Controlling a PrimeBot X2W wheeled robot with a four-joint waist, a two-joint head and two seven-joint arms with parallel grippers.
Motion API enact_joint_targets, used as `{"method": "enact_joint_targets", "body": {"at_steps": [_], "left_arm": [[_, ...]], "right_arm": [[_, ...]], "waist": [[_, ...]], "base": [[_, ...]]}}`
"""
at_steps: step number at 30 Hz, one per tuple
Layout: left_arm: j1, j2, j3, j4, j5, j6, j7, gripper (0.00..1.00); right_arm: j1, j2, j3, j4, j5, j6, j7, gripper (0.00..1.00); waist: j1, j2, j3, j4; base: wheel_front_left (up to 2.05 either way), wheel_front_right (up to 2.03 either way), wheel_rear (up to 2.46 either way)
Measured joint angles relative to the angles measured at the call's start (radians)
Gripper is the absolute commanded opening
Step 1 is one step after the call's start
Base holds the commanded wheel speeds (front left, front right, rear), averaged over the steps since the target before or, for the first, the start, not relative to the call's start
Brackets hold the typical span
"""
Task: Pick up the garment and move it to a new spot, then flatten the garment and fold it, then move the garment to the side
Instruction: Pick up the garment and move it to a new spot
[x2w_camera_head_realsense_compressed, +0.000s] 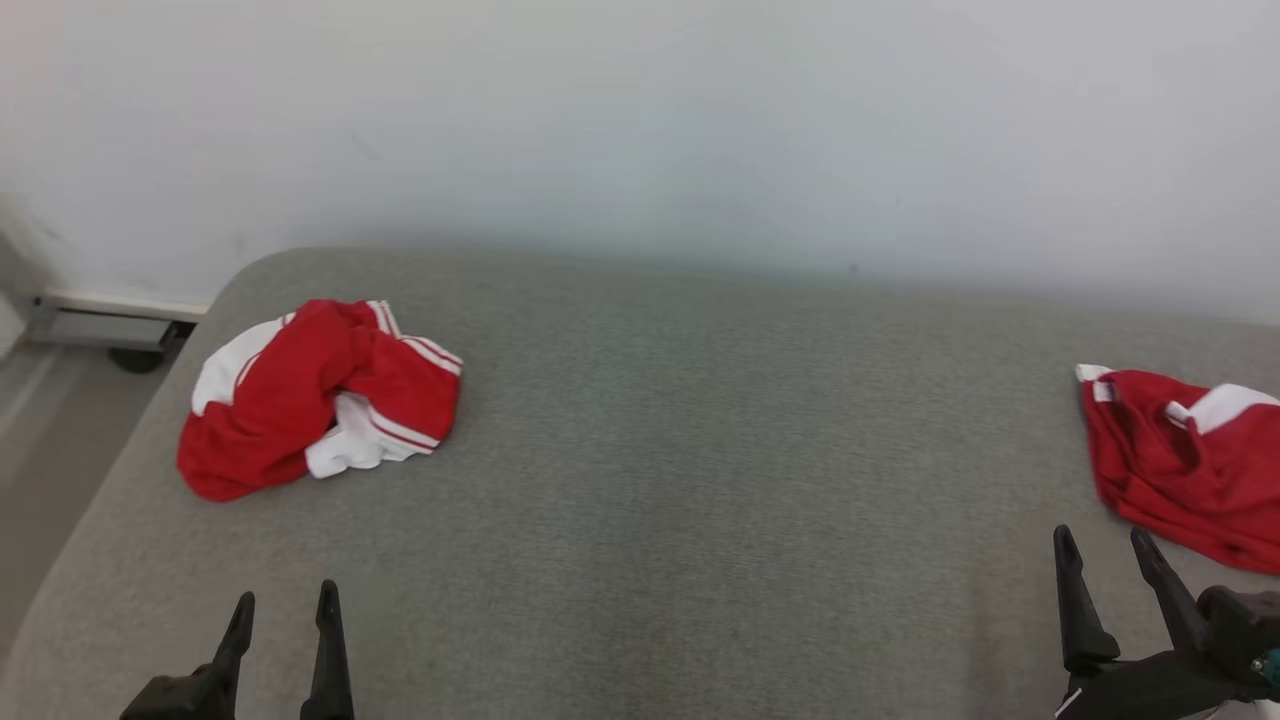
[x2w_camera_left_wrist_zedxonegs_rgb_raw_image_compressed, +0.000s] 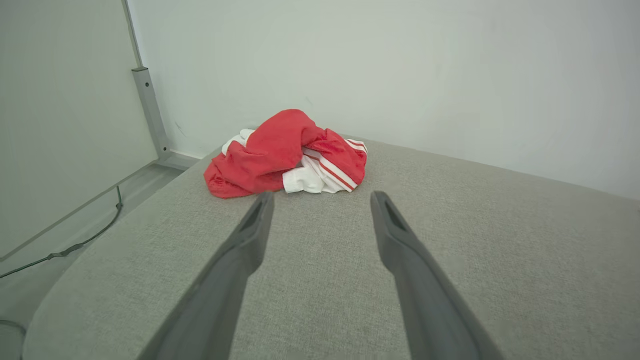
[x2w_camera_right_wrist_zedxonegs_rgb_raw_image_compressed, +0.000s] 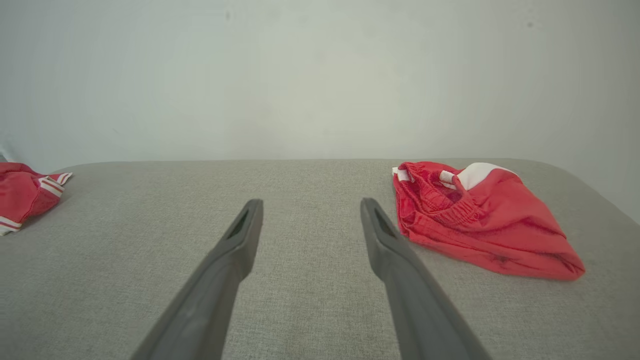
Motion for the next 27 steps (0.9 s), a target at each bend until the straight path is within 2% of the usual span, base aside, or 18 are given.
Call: {"method": "enact_joint_targets", "body": {"at_steps": [5, 21, 27], "left_arm": [[0.000, -0.002, 0.011, 0.000, 0.012, 0.001, 0.000, 1.00], [0.002, -0.014, 0.069, -0.003, 0.040, 0.001, 0.013, 1.00], [0.010, -0.016, 0.108, -0.012, 0.042, 0.001, 0.013, 1.00]], "right_arm": [[-0.001, 0.009, 0.015, 0.001, 0.002, 0.003, 0.001, 1.00], [-0.035, 0.011, 0.066, 0.022, 0.002, 0.046, 0.019, 1.00], [-0.085, 0.024, 0.095, 0.030, 0.001, 0.058, 0.030, 1.00]], "waist": [[0.0000, 0.0000, -0.001, 0.063], [0.0000, -0.0002, -0.009, 0.276], [0.0000, -0.0001, -0.003, 0.318]], "base": [[0.00, 0.00, 0.00], [0.00, 0.00, 0.00], [0.00, 0.00, 0.00]]}}
